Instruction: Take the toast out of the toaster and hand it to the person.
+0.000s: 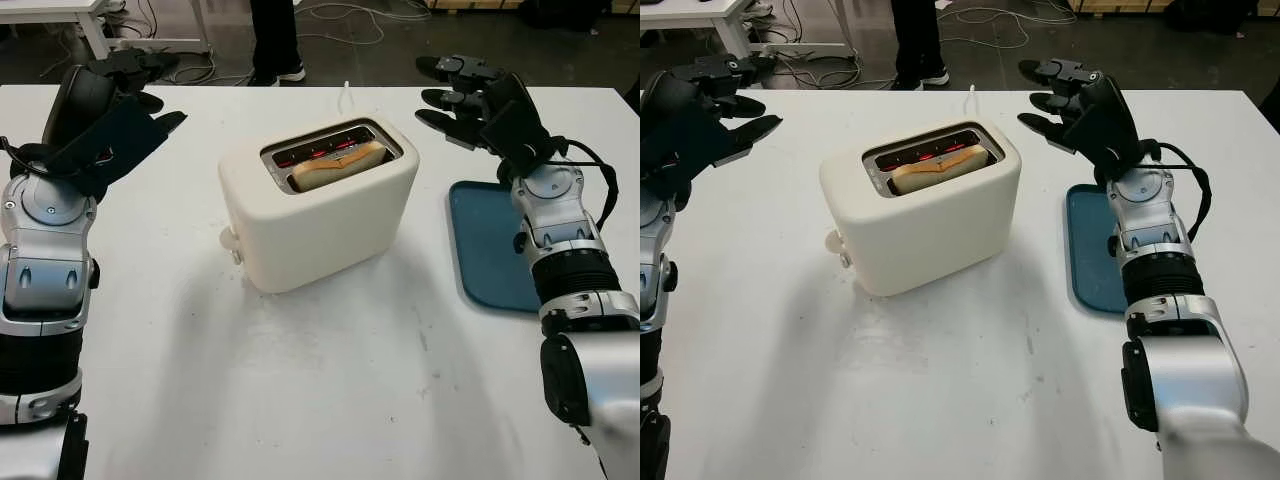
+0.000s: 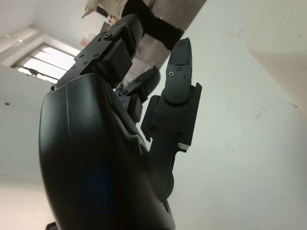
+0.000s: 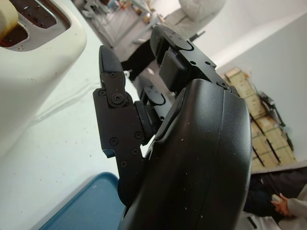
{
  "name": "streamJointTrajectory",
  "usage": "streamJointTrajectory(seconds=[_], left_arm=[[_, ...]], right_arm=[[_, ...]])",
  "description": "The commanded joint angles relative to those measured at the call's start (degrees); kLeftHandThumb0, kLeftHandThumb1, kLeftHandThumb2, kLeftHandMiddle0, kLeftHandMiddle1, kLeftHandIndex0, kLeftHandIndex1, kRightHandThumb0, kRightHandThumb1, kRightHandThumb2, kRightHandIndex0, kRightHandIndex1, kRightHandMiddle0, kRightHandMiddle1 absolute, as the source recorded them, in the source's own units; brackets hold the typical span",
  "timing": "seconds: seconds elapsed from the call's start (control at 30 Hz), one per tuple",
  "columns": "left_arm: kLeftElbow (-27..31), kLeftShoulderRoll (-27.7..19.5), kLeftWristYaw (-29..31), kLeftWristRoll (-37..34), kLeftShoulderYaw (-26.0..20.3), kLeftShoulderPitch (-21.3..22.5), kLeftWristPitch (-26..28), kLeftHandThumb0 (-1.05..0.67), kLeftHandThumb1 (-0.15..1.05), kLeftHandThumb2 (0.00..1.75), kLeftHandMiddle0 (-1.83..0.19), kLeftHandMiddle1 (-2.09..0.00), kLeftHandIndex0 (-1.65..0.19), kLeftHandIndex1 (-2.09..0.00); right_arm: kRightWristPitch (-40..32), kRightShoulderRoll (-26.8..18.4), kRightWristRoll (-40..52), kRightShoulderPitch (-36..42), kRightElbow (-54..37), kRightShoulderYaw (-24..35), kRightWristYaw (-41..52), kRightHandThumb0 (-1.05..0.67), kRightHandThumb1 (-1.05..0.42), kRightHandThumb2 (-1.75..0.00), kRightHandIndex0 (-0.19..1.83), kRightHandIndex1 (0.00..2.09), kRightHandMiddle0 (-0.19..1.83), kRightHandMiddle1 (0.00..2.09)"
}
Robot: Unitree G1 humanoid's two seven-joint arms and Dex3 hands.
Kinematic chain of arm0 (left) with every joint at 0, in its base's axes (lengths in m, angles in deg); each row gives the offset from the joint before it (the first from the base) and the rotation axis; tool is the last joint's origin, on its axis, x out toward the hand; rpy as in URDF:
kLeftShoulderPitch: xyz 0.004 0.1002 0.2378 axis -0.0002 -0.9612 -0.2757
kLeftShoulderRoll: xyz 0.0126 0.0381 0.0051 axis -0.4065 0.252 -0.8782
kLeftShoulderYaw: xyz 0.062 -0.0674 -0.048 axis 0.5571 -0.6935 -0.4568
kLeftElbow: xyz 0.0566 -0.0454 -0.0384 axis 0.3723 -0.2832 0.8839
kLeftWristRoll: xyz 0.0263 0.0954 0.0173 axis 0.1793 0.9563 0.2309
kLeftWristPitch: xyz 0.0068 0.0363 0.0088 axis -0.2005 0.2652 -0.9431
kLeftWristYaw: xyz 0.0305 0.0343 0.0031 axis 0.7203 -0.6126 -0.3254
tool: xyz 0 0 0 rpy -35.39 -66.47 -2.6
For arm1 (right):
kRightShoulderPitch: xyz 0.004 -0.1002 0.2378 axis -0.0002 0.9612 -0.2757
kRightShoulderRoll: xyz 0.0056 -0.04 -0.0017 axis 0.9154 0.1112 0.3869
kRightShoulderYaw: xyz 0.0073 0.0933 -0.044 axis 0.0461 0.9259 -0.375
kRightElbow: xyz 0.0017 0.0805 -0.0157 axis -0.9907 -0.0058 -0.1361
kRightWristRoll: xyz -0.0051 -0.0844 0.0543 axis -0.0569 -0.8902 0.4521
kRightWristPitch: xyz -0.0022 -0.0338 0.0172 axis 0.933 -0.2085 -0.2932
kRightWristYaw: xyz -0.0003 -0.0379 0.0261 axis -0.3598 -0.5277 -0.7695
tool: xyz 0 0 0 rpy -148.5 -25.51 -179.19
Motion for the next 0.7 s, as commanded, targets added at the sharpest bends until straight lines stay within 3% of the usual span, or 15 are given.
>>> streamJointTrajectory(seconds=[0.0,0.2,0.67], left_arm=[[-0.53,-0.04,0.08,-0.26,-0.18,-0.51,-1.09,-0.32,0.92,0.18,-0.40,-0.73,-0.62,-0.02],[-0.06,-0.08,0.20,0.17,0.10,0.13,0.20,-0.32,0.92,0.18,-0.38,-0.74,-0.62,-0.02],[-2.31,-0.17,0.36,-0.01,0.12,0.44,-2.71,-0.34,0.92,0.16,-0.40,-0.79,-0.65,-0.04]], right_arm=[[1.33,0.06,0.61,0.44,-0.48,0.33,0.03,-0.30,-0.92,-0.11,0.67,0.00,0.64,0.00],[1.18,-0.04,0.21,-0.08,-0.08,0.01,0.11,-0.32,-0.92,-0.11,0.68,0.01,0.64,0.00],[0.35,-0.09,-0.03,-0.08,-0.48,-0.35,0.06,-0.34,-0.92,-0.10,0.68,0.00,0.64,0.00]])
